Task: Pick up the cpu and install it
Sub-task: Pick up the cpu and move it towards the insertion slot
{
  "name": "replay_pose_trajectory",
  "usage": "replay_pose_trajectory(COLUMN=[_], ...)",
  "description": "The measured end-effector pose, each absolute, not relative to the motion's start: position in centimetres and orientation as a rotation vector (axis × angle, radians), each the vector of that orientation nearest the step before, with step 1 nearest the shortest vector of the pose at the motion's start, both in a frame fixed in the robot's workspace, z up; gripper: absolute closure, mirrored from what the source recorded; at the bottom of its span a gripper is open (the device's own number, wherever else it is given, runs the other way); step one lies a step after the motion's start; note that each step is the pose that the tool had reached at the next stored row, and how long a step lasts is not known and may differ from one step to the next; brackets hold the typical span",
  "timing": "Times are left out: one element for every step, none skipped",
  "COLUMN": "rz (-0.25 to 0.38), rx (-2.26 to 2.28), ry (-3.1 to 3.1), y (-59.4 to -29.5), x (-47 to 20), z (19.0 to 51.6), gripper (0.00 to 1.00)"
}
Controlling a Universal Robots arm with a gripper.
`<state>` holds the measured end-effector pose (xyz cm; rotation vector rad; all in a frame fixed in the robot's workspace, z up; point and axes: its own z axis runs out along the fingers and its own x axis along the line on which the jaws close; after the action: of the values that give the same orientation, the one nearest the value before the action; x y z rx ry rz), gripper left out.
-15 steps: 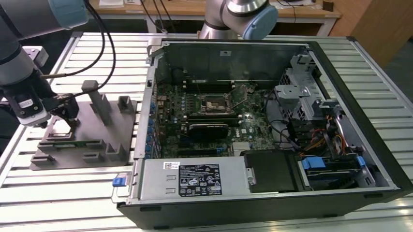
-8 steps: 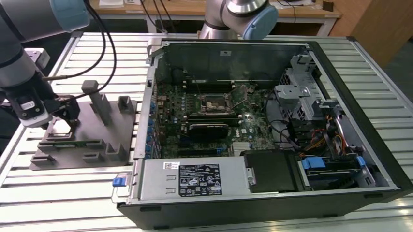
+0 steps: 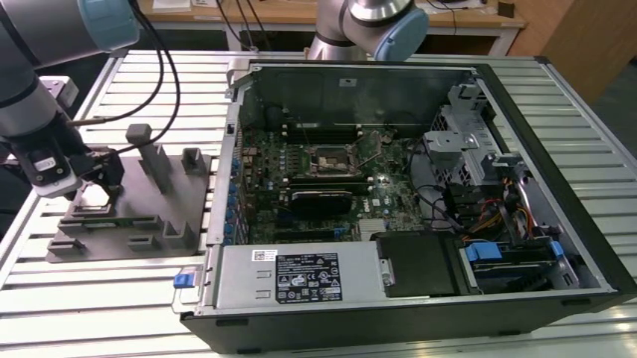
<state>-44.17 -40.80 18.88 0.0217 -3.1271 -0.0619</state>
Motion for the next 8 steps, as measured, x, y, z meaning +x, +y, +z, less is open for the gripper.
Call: replay_pose_trajectory(rz=[-0.062, -0.062, -0.062, -0.062, -0.062, -0.062, -0.062, -0.062], rx=[0.022, 0.022, 0.022, 0.021, 0.021, 0.021, 0.021, 0.021], ry=[-3.127, -3.127, -3.127, -3.127, -3.127, -3.127, -3.127, -3.127], y=[-40.79, -40.78, -40.77, -40.76, -40.74, -40.72, -40.71, -40.69], x=[-44.19, -44.2, -44.21, -44.24, -44.26, -44.29, -44.32, -44.34], z=[18.83, 18.77, 18.73, 18.69, 18.65, 18.62, 18.59, 18.56], gripper=[0.31, 0.31, 0.38, 0.38, 0.38, 0.38, 0.38, 0.38])
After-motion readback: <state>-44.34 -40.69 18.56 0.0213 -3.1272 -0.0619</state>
